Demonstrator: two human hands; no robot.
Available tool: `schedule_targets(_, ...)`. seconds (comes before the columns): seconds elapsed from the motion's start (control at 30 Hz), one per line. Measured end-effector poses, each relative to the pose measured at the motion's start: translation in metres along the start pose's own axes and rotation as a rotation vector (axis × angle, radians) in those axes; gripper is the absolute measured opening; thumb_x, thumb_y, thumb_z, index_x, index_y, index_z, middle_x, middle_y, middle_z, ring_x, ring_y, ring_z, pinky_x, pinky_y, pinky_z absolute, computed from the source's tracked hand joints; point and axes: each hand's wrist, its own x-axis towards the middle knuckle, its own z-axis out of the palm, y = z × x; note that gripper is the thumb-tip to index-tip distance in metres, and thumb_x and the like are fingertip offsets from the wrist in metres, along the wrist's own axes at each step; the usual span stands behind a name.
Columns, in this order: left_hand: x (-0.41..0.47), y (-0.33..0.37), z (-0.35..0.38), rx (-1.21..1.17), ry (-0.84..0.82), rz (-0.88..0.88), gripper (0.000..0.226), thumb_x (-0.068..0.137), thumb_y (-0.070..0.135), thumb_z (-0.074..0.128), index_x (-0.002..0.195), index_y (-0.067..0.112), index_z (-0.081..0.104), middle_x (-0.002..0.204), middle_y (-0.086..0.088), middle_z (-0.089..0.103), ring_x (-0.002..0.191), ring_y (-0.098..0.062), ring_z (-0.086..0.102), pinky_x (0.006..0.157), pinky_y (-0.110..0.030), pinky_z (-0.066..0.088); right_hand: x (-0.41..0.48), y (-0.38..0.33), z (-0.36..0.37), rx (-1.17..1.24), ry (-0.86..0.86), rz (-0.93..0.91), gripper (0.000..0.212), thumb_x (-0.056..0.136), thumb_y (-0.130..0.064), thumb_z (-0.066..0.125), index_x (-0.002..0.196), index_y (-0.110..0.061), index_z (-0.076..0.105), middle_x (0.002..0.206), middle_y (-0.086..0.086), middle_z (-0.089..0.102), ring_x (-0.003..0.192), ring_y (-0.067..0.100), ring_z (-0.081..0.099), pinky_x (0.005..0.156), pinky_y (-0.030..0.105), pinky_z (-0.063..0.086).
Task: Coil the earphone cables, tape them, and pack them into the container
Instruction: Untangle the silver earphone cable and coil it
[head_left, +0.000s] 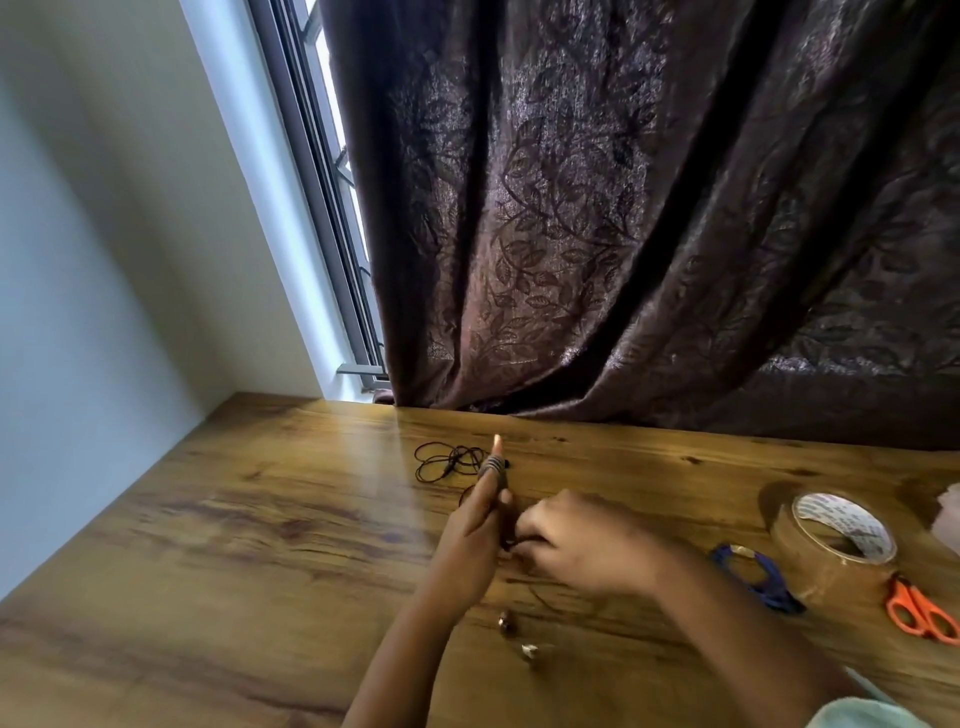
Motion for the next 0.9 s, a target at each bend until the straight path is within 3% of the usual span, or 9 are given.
schedule_targets(0.07,-0.003,0.001,0.001,0.045,-0.061,-0.016,0.023,0.096,0.018,0.042,0.116,0.020,0.053,0.083,-0.006,0.048,0.070,-0.012,0.048,0.065,-0.028,0.041,-0.002,0.003,-0.016,-0.028,0.012,-0.018,0.015,0.092,-0.032,0.056,0.091,-0.023,0.068,0.089,-0.008,0.064,0.084,0.014,0.059,0.074,0.034,0.049)
schedule_targets(0.13,-0.007,0.006,0.000,0.126,-0.146,-0.021,0.028,0.095,0.023,0.040,0.121,0.020,0.051,0.084,-0.009,0.053,0.070,-0.021,0.052,0.065,-0.032,0.048,-0.002,0.008,-0.026,-0.014,0.028,-0.024,0.011,0.088,-0.035,0.062,0.086,-0.027,0.069,0.080,-0.014,0.059,0.081,0.009,0.058,0.074,0.033,0.049)
schedule_targets(0.27,-0.013,0.015,-0.003,0.135,-0.233,-0.032,0.020,0.102,0.017,0.032,0.100,0.011,0.051,0.053,0.005,0.045,0.046,-0.010,0.041,0.048,-0.025,0.046,0.000,0.022,-0.038,-0.023,0.179,-0.046,0.009,0.083,-0.042,0.067,0.079,-0.033,0.068,0.066,-0.017,0.055,0.068,0.000,0.053,0.064,0.030,0.046)
schedule_targets(0.37,-0.018,0.017,-0.008,-0.092,-0.235,-0.097,0.024,0.100,0.023,0.035,0.092,0.008,0.052,0.045,0.006,0.038,0.038,-0.008,0.034,0.075,-0.035,0.040,0.007,0.036,-0.034,0.122,0.279,-0.084,0.009,0.083,-0.042,0.067,0.077,-0.035,0.066,0.069,-0.011,0.064,0.066,0.009,0.058,0.061,0.037,0.048)
schedule_targets(0.43,-0.019,0.019,-0.014,-0.220,-0.252,-0.140,0.028,0.096,0.028,0.040,0.097,0.006,0.058,0.044,0.005,0.034,0.035,-0.008,0.029,0.074,-0.037,0.032,0.010,0.042,-0.026,0.226,0.344,-0.114,0.006,0.084,-0.041,0.066,0.081,-0.036,0.067,0.071,-0.012,0.066,0.064,0.011,0.059,0.061,0.038,0.048)
schedule_targets(0.53,-0.017,0.021,-0.023,-0.233,-0.317,-0.176,0.038,0.099,0.027,0.036,0.109,0.005,0.065,0.044,0.005,0.030,0.035,-0.008,0.025,0.074,-0.036,0.035,0.013,0.046,-0.012,0.324,0.474,-0.125,0.006,0.085,-0.039,0.067,0.085,-0.033,0.068,0.071,-0.027,0.062,0.064,-0.001,0.055,0.058,0.026,0.042)
schedule_targets(0.67,-0.017,0.021,-0.027,-0.482,-0.425,-0.171,0.046,0.093,0.030,0.048,0.126,-0.002,0.050,0.043,0.007,0.033,0.031,-0.003,0.028,0.076,-0.041,0.047,0.018,0.049,-0.003,0.509,0.520,-0.136,0.008,0.087,-0.035,0.064,0.084,-0.031,0.069,0.080,-0.013,0.069,0.075,0.004,0.063,0.068,0.034,0.053)
schedule_targets(0.77,-0.019,0.024,-0.019,-0.645,-0.473,-0.066,0.042,0.092,0.029,0.055,0.126,0.005,0.050,0.045,0.007,0.038,0.033,-0.003,0.034,0.079,-0.036,0.054,0.021,0.040,0.004,0.628,0.489,-0.137,0.015,0.093,-0.030,0.056,0.087,-0.032,0.069,0.086,-0.024,0.070,0.081,-0.008,0.062,0.068,0.012,0.044)
schedule_targets(0.9,-0.016,0.025,-0.007,-0.595,-0.293,0.016,0.042,0.091,0.029,0.046,0.131,0.016,0.053,0.047,0.002,0.039,0.036,-0.006,0.038,0.072,-0.031,0.052,0.029,0.035,0.024,0.667,0.435,-0.063,0.020,0.097,-0.034,0.050,0.094,-0.028,0.069,0.085,-0.010,0.070,0.081,0.001,0.064,0.071,0.028,0.052)
